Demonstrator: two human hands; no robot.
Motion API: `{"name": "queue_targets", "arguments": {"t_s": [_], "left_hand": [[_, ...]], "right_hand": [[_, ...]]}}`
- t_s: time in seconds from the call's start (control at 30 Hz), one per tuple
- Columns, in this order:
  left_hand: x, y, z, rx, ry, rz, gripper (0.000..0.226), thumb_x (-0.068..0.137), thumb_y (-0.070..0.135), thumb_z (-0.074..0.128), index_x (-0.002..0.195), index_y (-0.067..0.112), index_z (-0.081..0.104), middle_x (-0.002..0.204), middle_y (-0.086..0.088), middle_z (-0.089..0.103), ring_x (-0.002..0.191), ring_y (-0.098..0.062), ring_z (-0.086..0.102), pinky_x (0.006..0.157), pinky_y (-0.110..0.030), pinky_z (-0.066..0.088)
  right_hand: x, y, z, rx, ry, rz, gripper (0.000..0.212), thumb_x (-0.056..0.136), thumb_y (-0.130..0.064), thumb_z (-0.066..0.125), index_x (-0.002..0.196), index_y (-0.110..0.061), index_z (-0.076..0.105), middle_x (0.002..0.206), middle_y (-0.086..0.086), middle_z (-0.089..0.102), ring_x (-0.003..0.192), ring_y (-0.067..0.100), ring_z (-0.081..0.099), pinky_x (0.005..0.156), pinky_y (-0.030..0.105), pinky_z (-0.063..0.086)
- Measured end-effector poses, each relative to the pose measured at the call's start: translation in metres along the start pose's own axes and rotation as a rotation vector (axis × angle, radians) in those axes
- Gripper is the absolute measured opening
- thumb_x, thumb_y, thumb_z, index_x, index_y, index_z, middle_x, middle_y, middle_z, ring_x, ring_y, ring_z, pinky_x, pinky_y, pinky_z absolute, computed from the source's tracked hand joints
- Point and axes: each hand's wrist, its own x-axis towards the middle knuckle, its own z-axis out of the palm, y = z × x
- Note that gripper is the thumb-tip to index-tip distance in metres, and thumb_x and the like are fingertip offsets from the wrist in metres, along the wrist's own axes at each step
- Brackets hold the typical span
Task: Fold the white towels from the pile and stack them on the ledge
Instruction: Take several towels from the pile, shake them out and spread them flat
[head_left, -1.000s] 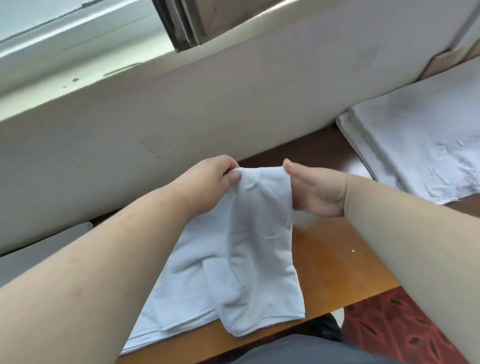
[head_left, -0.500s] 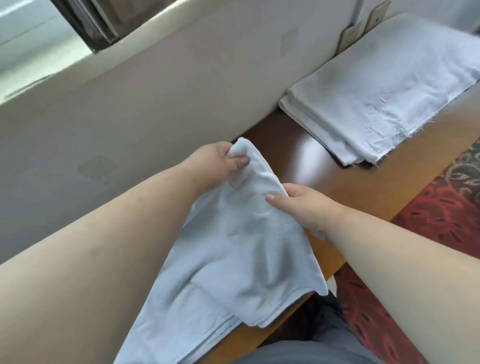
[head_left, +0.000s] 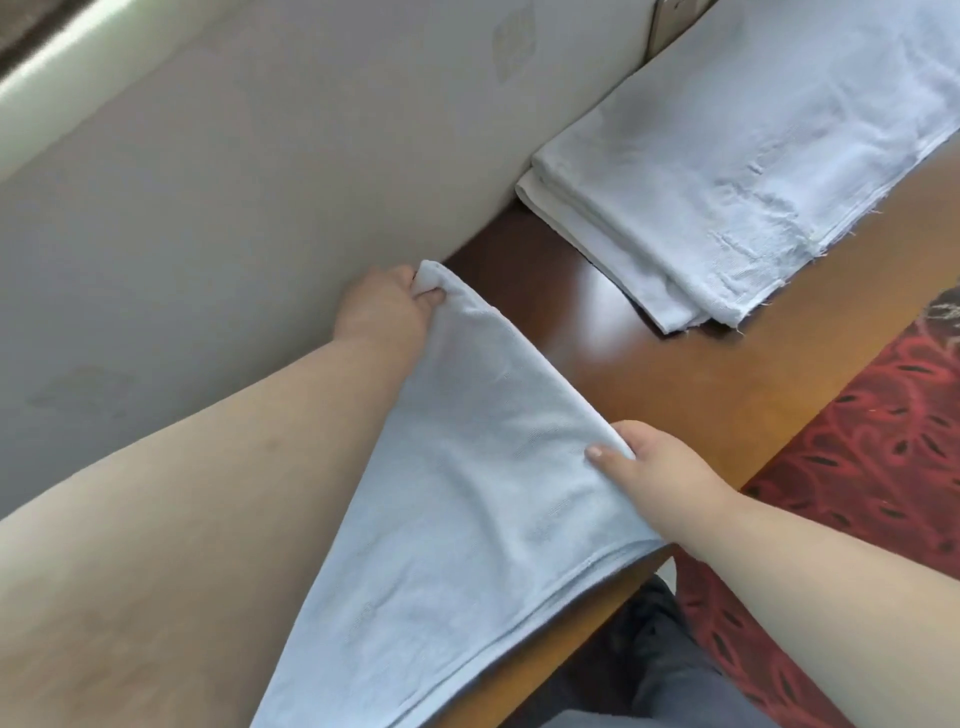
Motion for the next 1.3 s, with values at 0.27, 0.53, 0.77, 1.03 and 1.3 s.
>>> {"name": "queue_targets", "arguments": {"t_s": [0.27,0.53,0.77,1.03,1.3], "left_hand": [[0.036,0.04,0.037,-0.121,-0.089,-0.117,0.031,0.095,0.028,0.056,0.123,0.015,0.061,0.118,-0.008,0.066,0.107,-0.03,0.062,0.09,-0.035,0.048],[-0.038,0.032,0.087,0.055,-0.224,-0.036,0.071,0.097,0.044,0.048,0.156,0.034,0.009,0.165,-0.003,0.0,0.149,-0.023,0.014,0.118,-0.036,0.022],[-0.144,0.061,0.118,0.149,-0.311,-0.24,0.07,0.098,0.058,0.025,0.153,0.036,-0.013,0.163,-0.005,-0.019,0.15,-0.03,-0.011,0.119,-0.053,0.002],[-0.204,0.025,0.091,-0.018,-0.482,-0.033,0.057,0.1,0.031,0.042,0.153,0.029,0.02,0.163,-0.006,0.007,0.148,-0.027,0.012,0.118,-0.042,0.022],[-0.303,-0.104,0.072,-0.128,-0.441,-0.371,0.058,0.1,0.038,0.04,0.154,0.029,0.02,0.162,-0.004,0.01,0.146,-0.025,0.016,0.116,-0.04,0.025]], "right_hand": [[0.031,0.007,-0.019,-0.176,0.068,-0.019,0.008,0.097,-0.04,0.058,0.095,-0.032,0.061,0.082,-0.008,0.067,0.074,0.007,0.063,0.065,0.03,0.051],[0.065,-0.005,-0.041,-0.356,0.009,0.056,0.021,0.094,-0.036,0.062,0.109,-0.026,0.052,0.094,-0.004,0.063,0.082,0.017,0.061,0.075,0.036,0.051],[0.05,-0.01,-0.029,-0.839,0.135,-0.195,0.069,0.093,-0.028,0.062,0.15,-0.031,0.023,0.148,0.003,0.033,0.115,0.025,0.051,0.09,0.037,0.047],[0.03,-0.055,0.044,-1.349,-0.365,-0.494,0.043,0.091,-0.02,0.057,0.133,-0.027,0.05,0.126,0.001,0.044,0.12,0.025,0.043,0.093,0.036,0.043],[0.007,-0.106,0.138,-1.585,-0.457,-0.575,0.035,0.097,-0.036,0.044,0.127,-0.02,0.052,0.125,0.002,0.047,0.116,0.026,0.049,0.087,0.036,0.044]]}}
